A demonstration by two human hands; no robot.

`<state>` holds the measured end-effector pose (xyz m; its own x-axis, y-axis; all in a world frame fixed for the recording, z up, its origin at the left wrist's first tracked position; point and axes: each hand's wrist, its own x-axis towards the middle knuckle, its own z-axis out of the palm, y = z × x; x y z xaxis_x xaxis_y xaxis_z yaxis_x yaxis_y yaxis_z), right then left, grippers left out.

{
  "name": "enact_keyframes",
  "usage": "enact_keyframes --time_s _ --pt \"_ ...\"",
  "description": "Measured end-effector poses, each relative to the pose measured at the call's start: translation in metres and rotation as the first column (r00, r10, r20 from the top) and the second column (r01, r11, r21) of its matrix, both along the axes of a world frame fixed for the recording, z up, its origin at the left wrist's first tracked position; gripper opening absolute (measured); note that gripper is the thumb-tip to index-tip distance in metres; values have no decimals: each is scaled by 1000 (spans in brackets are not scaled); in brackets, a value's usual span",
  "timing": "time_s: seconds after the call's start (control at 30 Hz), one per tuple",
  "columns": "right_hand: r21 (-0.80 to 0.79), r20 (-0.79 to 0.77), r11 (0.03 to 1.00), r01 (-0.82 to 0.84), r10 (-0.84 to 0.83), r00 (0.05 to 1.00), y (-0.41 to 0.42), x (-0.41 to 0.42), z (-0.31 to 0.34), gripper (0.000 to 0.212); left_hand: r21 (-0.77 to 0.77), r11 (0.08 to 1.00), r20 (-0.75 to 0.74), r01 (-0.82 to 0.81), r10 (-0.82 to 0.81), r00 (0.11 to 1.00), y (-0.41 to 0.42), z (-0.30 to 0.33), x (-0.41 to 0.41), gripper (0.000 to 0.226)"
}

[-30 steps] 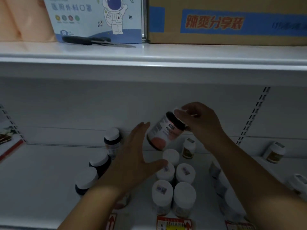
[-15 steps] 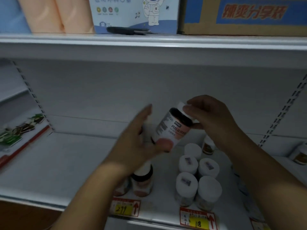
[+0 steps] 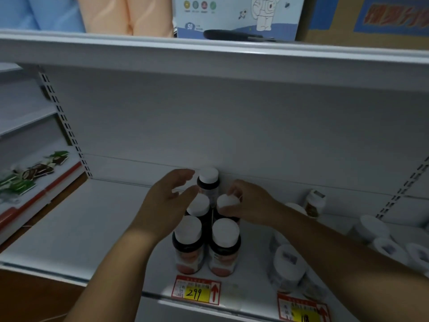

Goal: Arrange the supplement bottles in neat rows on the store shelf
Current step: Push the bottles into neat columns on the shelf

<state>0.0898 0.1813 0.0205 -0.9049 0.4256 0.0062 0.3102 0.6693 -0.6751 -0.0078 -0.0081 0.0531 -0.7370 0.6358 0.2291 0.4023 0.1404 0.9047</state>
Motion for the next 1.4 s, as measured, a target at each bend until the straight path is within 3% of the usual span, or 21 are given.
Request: enact_keyframes --time_s 0.17,0.27,0.37,0.43,0.6,0.67,0.73,0.8,0.9,1.13,1.27,1.4 --pt "84 85 996 -4 -3 996 -4 -9 11 39 -3 1000 44 -7 7 999 -7 -8 -13 27" --pt "220 26 971 95 -104 994 0 -47 21 36 9 1000 71 0 -1 997 -11 -13 -19 26" --pt "363 102 927 96 -142 985 -3 -85 18 62 4 1000 125 9 -9 992 -17 -18 -25 23" --pt "375 138 923 87 -149 979 -5 -100 8 66 0 1000 152 9 -9 988 -23 -23 -28 22" --pt "234 31 950 205 -218 976 7 -103 19 40 -13 1000 170 -7 10 985 -35 -28 -37 21" --pt "-132 -156 949 288 -307 939 16 -90 42 34 0 1000 166 -17 17 986 -39 -25 -40 22" --pt "-589 -296 792 162 -398 868 17 -69 66 24 44 999 169 -16 8 986 -40 -17 -39 24" --pt "-721 -394 691 -56 -341 854 14 -50 79 13 112 993 179 19 -39 983 -36 -5 -33 36" --pt "-721 -479 637 -273 -173 861 -5 -35 87 20 159 978 199 136 -166 966 -24 11 -18 66" --pt "-663 -530 651 -369 -60 846 -14 -16 95 25 217 959 128 184 -215 968 -18 10 -4 57" --pt "-600 -515 731 -325 -43 856 -12 -11 105 21 230 952 145 202 -239 960 -16 11 -7 65" --pt "-462 -575 878 -125 -189 796 0 -19 110 22 203 974 214 106 -149 965 -18 5 -23 73"
